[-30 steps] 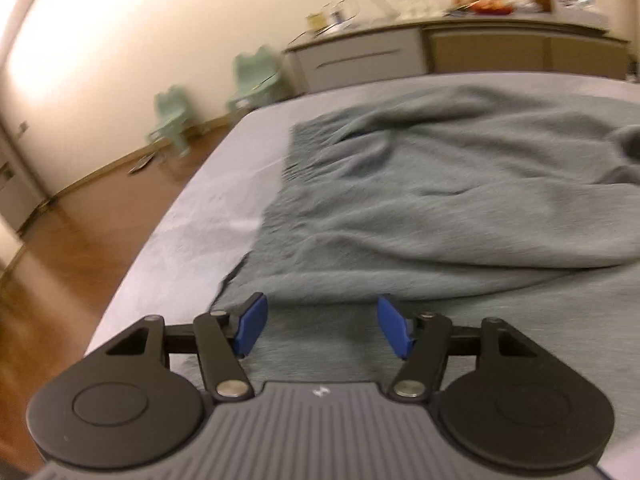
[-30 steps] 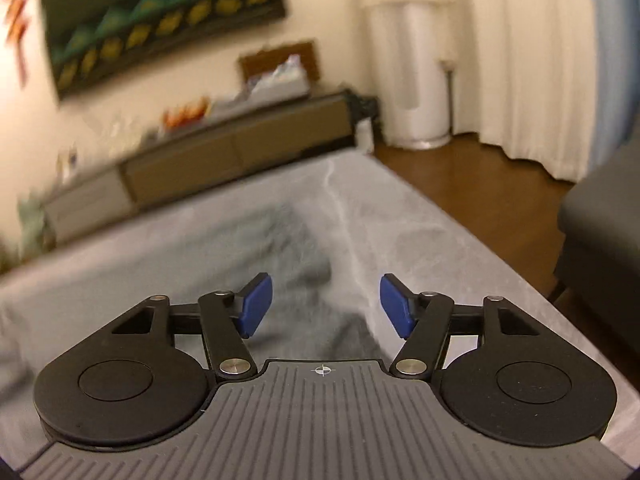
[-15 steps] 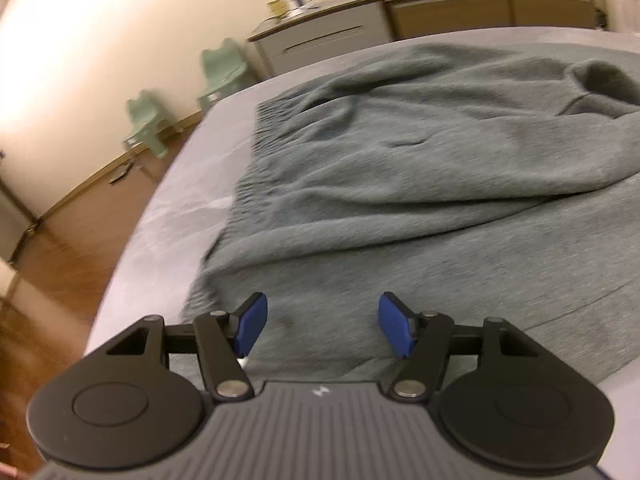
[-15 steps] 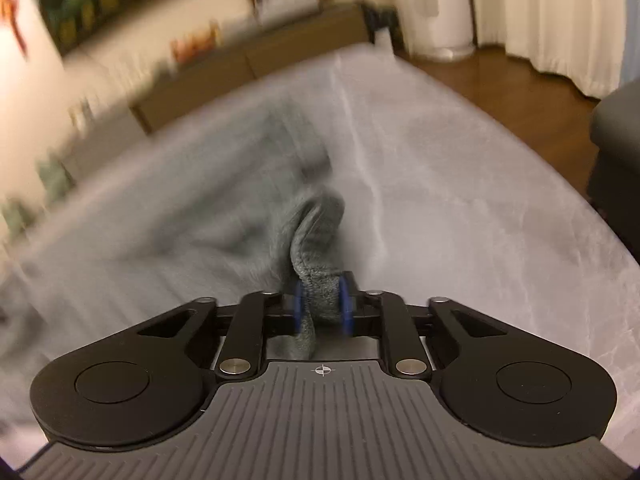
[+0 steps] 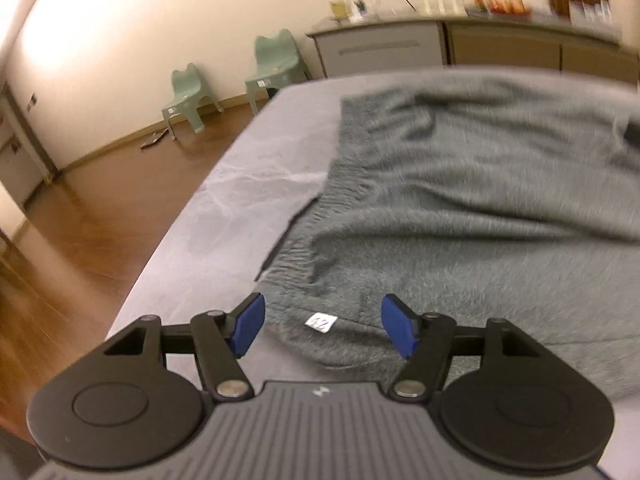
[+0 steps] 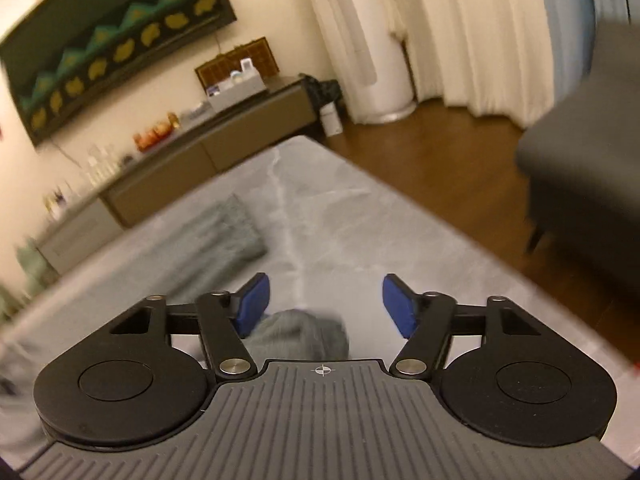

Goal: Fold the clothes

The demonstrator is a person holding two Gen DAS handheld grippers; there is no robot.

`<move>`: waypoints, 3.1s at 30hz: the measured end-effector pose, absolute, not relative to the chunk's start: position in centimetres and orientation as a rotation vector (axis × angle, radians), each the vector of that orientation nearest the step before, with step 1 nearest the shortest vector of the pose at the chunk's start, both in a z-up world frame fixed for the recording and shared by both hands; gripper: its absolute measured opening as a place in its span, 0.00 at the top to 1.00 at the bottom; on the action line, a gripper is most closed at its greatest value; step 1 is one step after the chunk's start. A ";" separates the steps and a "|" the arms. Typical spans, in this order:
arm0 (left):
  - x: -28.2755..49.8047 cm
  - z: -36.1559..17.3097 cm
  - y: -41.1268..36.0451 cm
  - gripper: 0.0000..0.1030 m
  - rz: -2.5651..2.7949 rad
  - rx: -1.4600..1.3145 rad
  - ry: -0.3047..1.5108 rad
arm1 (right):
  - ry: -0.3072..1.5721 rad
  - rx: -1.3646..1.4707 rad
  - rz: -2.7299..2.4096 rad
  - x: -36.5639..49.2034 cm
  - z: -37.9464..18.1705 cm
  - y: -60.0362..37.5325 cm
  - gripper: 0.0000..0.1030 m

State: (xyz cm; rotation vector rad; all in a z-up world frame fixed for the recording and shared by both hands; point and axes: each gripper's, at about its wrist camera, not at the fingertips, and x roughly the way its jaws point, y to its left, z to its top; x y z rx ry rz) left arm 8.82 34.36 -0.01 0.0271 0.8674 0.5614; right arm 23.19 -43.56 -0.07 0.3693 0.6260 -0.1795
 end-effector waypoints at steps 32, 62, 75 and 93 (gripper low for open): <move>8.0 -1.7 43.8 0.89 0.650 -0.510 0.805 | 0.861 0.162 0.217 23.1 -3.1 -38.1 0.88; 11.1 -1.4 41.1 0.86 0.573 -0.386 0.866 | 0.955 0.166 0.118 17.0 -4.0 -38.3 0.41; 8.1 0.3 41.5 0.86 0.377 -0.528 0.825 | 0.751 -0.135 -0.184 20.7 1.8 -39.2 0.94; 12.4 0.7 32.9 0.71 0.324 -0.122 0.854 | 0.777 -0.045 -0.115 19.4 -2.5 -38.3 0.50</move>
